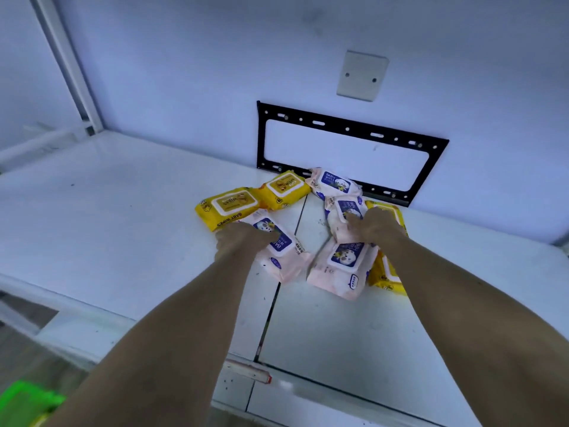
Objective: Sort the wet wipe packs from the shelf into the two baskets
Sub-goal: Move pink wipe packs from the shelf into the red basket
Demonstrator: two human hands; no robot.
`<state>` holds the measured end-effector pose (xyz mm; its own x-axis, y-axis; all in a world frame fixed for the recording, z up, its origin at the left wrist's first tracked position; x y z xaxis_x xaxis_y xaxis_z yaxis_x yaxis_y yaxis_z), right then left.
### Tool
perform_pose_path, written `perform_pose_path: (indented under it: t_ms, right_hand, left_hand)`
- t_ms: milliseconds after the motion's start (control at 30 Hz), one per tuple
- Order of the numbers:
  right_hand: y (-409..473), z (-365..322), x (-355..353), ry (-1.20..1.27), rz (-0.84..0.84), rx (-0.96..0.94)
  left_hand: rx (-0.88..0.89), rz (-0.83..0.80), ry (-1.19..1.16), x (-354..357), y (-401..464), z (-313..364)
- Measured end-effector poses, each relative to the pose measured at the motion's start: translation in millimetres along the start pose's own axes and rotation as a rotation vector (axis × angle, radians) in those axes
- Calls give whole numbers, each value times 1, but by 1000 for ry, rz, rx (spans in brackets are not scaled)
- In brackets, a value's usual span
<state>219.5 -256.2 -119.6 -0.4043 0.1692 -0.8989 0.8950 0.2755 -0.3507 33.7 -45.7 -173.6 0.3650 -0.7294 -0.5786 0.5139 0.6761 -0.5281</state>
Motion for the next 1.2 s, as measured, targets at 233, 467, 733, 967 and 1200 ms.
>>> perform_pose_path:
  t_ms: [233, 467, 733, 967, 1200]
  right_hand:
    - [26, -3, -4, 93, -87, -99]
    - [33, -20, 8, 459, -212, -108]
    - [8, -70, -1, 496, -75, -297]
    - [-61, -145, 11, 500, -157, -569]
    - [-164, -230, 81, 408, -381, -725]
  left_hand:
    - [-77, 56, -378, 13, 1, 18]
    - [-40, 58, -427, 17, -4, 25]
    - [108, 90, -727, -1, -29, -7]
    - [265, 126, -926, -62, -78, -62]
    - [195, 266, -979, -136, -142, -186]
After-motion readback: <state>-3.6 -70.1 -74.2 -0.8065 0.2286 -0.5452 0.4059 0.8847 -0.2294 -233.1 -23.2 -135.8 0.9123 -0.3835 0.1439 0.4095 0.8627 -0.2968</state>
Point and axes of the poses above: each hand's wrist, its own y-axis towards the middle knuckle, its own x-axis out of the palm, z = x × y, the point moved 4 cm from there along y, towards the middle knuckle, and after that the axes turned 11 degrees about -z, right-handed, at the moved point
